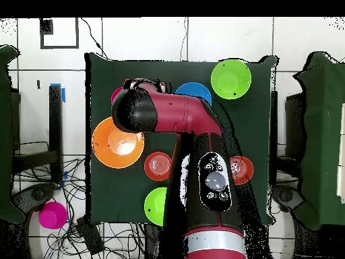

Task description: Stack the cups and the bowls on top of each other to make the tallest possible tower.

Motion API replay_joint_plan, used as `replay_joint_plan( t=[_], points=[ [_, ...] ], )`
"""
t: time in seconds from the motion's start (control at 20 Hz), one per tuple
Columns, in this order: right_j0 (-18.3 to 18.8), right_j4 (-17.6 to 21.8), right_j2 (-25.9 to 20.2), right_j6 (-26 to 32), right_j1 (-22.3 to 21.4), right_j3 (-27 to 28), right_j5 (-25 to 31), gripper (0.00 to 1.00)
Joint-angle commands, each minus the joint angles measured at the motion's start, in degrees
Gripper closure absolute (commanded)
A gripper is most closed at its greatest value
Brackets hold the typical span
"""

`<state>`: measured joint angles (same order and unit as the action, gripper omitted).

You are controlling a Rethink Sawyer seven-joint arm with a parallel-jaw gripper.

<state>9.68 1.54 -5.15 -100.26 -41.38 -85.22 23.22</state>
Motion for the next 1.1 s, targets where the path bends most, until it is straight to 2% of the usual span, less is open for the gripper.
replay_joint_plan(
  t=[0.05, 0.2, 0.35, 0.45, 0.7, 0.8, 1.0, 1.1],
  points=[
    [0.05, 0.62, -1.44, -0.26, 4.54, 11.52, 28.58, 0.0],
    [-0.26, 1.42, -2.24, 0.69, 6.96, 17.22, 28.44, 0.0],
    [-1.22, 1.74, -2.17, -1.33, 10.45, 23.86, 28.27, 0.0],
    [-0.96, 1.76, -4.01, 0.07, 14.91, 31.69, 33.9, 0.0],
    [-1.71, 3.86, -5.6, 0.9, 27.49, 56.09, 47.88, 0.0],
    [-1.93, 5.12, -6.77, 3.1, 30.95, 61.81, 50.63, 0.0],
    [-2.41, 6.63, -7.77, 4.74, 35.13, 68.78, 52.28, 0.0],
    [-2.24, 6.2, -7.88, 3.89, 36.33, 70.19, 53.15, 0.0]
  ],
)
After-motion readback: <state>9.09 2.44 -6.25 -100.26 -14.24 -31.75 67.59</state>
